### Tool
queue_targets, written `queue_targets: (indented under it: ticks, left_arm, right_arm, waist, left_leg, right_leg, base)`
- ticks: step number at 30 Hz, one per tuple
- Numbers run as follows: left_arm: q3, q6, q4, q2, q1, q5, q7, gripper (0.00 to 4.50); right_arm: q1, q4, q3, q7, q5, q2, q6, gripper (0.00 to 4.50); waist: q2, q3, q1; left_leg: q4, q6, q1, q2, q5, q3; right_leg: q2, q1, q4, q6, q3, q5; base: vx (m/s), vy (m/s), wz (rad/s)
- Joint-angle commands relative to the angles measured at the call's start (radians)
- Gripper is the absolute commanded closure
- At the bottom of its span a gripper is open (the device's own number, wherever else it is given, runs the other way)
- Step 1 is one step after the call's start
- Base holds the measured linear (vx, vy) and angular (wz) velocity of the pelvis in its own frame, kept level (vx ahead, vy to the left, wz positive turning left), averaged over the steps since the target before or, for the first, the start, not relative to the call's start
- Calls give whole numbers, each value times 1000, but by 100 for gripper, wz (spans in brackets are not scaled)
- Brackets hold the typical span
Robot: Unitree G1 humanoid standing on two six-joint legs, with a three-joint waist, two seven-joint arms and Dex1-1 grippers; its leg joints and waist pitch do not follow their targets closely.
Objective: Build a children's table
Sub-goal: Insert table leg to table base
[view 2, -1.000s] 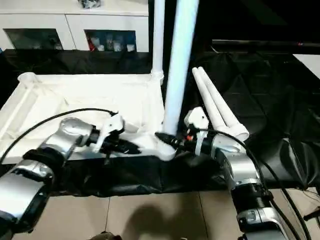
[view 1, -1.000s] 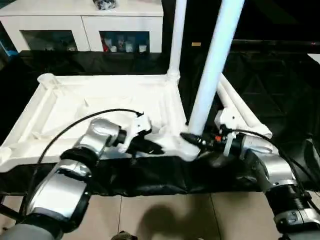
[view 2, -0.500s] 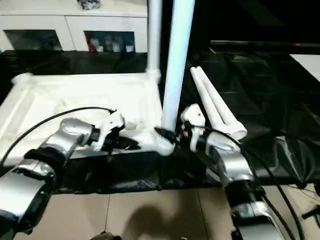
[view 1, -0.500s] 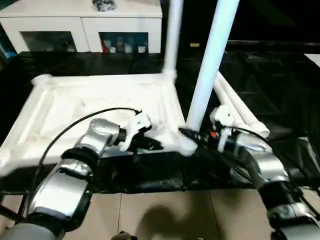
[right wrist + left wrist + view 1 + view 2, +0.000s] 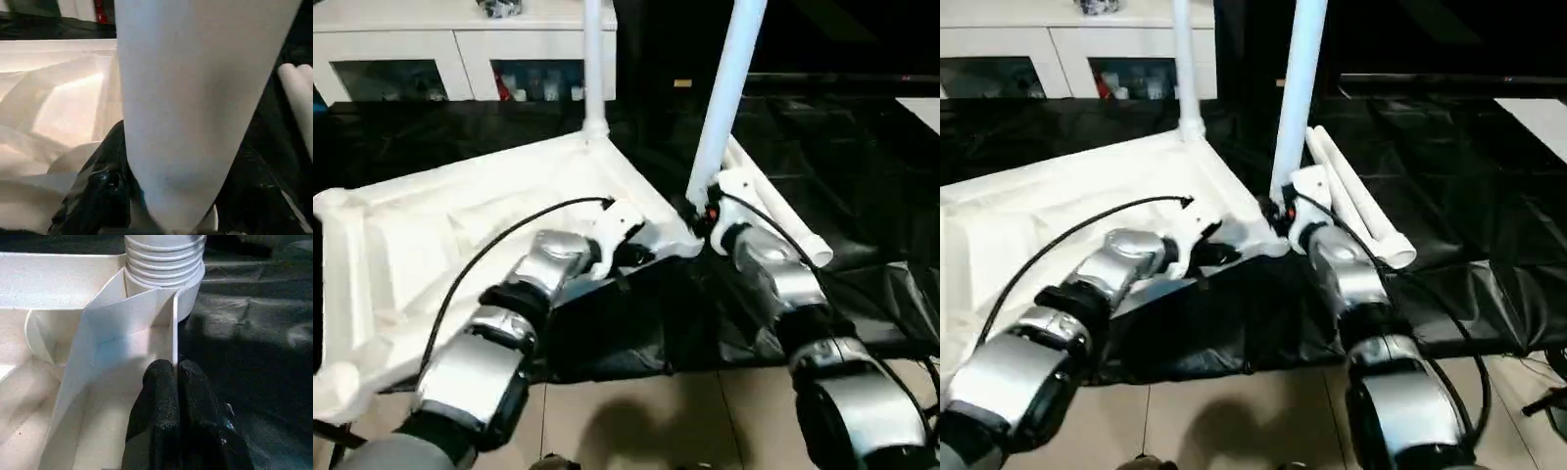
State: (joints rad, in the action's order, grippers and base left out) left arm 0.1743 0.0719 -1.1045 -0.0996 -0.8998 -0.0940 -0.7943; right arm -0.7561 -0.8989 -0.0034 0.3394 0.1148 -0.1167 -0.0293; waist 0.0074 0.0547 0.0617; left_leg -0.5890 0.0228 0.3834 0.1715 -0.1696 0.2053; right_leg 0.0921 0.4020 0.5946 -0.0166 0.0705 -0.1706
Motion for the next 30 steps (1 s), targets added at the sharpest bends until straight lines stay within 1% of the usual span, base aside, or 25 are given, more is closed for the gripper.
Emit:
queue_targets:
  ticks: [1,4,5,6,8,9,10,11,12,13,14,15,16,18,19,20,21,22,23,25,27,28,29,30]
  left_arm:
    - [-5,-18,76,28,-22,15,13,450]
    - [-6,-15,83,29,-19,18,10,450]
    - [-9,-13,86,27,-19,20,10,450]
    - [-11,-13,87,26,-19,20,11,450]
    - [-11,-9,97,26,-14,21,15,450]
    - [-13,-6,103,26,-11,23,16,450]
    - [-13,-8,107,23,-8,24,11,450]
    - [-13,-11,108,22,-6,24,6,450]
    - [-13,-11,109,19,-5,25,4,450]
    - [-14,-11,108,17,-4,25,3,450]
    - [-13,-13,110,15,-2,24,1,450]
    - [-13,-16,114,10,2,25,-3,450]
    - [-12,-19,116,8,4,25,-7,450]
    - [-10,-22,124,3,8,25,-12,450]
    - [-10,-22,124,3,8,25,-12,450]
    - [-10,-23,129,0,11,24,-16,450]
    - [-9,-24,135,-4,15,24,-20,450]
    - [-9,-24,135,-4,15,24,-20,450]
    - [-3,-42,139,-16,21,23,-50,450]
    - [3,-59,139,-30,29,23,-90,450]
    - [3,-80,140,-39,35,31,-128,450]
    - [3,-80,140,-39,35,31,-128,450]
    - [4,-104,142,-49,42,39,-170,450]
    - [8,-119,142,-56,47,43,-206,450]
  right_arm:
    - [54,-130,33,-3,-28,49,-66,262]
    - [41,-145,32,-13,-29,57,-51,262]
    - [32,-155,30,-14,-30,63,-38,262]
    - [27,-159,28,-8,-28,66,-29,262]
    - [20,-170,21,-3,-29,71,-18,262]
    - [16,-174,17,3,-29,73,-10,206]
    - [13,-175,15,7,-28,75,-6,192]
    - [11,-175,15,10,-27,76,-4,190]
    - [9,-178,15,14,-28,75,1,190]
    - [7,-180,16,17,-30,75,5,183]
    - [4,-184,14,21,-29,74,12,171]
    - [1,-185,8,28,-25,72,26,158]
    - [-1,-183,4,31,-22,69,33,158]
    - [-6,-188,-1,41,-21,65,48,133]
    - [-6,-188,-1,41,-21,65,48,127]
    - [-8,-189,-5,47,-21,62,58,127]
    - [-10,-190,-9,57,-21,58,66,112]
    - [-10,-190,-9,57,-21,58,66,112]
    - [-7,-184,-9,78,-25,45,89,91]
    - [4,-163,-1,109,-32,25,121,82]
    - [15,-142,0,158,-25,12,134,82]
    - [15,-142,0,158,-25,12,134,82]
    - [29,-120,10,210,-24,-8,139,82]
    - [40,-104,20,249,-25,-23,140,82]
  waist:
    - [4,-65,2]
    - [3,-63,3]
    - [4,-63,2]
    - [2,-62,0]
    - [4,-60,-2]
    - [3,-60,-3]
    - [4,-60,-3]
    - [1,-61,-3]
    - [2,-62,-4]
    - [0,-63,-3]
    - [-1,-63,-3]
    - [-3,-63,-2]
    - [-1,-63,-1]
    - [-1,-63,-1]
    - [-4,-63,-2]
    - [-2,-63,-1]
    - [-2,-62,-1]
    - [-2,-62,-2]
    - [0,-63,-2]
    - [-1,-65,-2]
    - [0,-67,1]
    - [1,-68,3]
    - [0,-70,7]
    - [5,-72,11]
  left_leg:
    - [78,-14,-24,60,-308,-33]
    - [81,-12,-24,61,-320,-34]
    - [82,-7,-25,63,-331,-35]
    - [83,0,-26,63,-346,-36]
    - [85,9,-28,64,-370,-38]
    - [86,11,-27,64,-376,-38]
    - [87,11,-27,64,-377,-38]
    - [86,9,-27,64,-376,-38]
    - [84,7,-28,63,-368,-37]
    - [84,6,-28,64,-359,-36]
    - [84,-1,-23,63,-338,-36]
    - [83,-8,-24,63,-332,-34]
    - [82,-11,-24,63,-321,-34]
    - [82,-16,-22,63,-313,-33]
    - [83,-18,-22,63,-313,-33]
    - [82,-19,-22,64,-312,-34]
    - [82,-20,-22,64,-316,-34]
    - [82,-20,-22,64,-317,-33]
    - [82,-20,-22,64,-313,-34]
    - [81,-26,-20,64,-297,-34]
    - [77,-40,-22,64,-272,-29]
    - [76,-45,-20,63,-258,-29]
    - [73,-58,-18,63,-226,-28]
    - [69,-73,-16,64,-197,-27]
  right_leg:
    - [73,-39,-75,-241,-48,-205]
    - [74,-40,-79,-233,-47,-246]
    - [75,-38,-80,-230,-47,-266]
    - [74,-37,-82,-223,-46,-288]
    - [73,-35,-84,-216,-46,-311]
    - [73,-35,-84,-214,-47,-316]
    - [73,-34,-84,-214,-47,-315]
    - [74,-34,-84,-212,-47,-316]
    - [76,-33,-85,-218,-49,-310]
    - [76,-33,-85,-219,-49,-299]
    - [73,-37,-79,-223,-49,-272]
    - [73,-35,-80,-225,-49,-266]
    - [76,-37,-79,-229,-49,-259]
    - [75,-38,-78,-230,-49,-255]
    - [75,-39,-78,-230,-48,-256]
    - [76,-38,-78,-230,-48,-260]
    - [76,-38,-78,-231,-48,-263]
    - [75,-37,-79,-231,-48,-267]
    - [75,-38,-78,-232,-48,-262]
    - [75,-40,-75,-235,-48,-237]
    - [73,-40,-71,-252,-49,-186]
    - [74,-44,-69,-257,-48,-167]
    - [74,-47,-64,-268,-47,-130]
    - [72,-49,-57,-277,-44,-91]
  base:
    - [0,0,0]
    - [0,0,0]
    - [0,0,0]
    - [0,0,0]
    - [0,0,0]
    - [0,0,0]
    - [0,0,0]
    - [0,0,0]
    - [0,0,0]
    - [0,0,0]
    - [0,0,0]
    - [0,0,0]
    - [0,0,0]
    - [0,0,0]
    - [0,0,0]
    - [0,0,0]
    - [0,0,0]
    - [0,0,0]
    - [0,0,0]
    - [0,0,0]
    - [0,0,0]
    - [0,0,0]
    - [0,0,0]
    - [0,0,0]
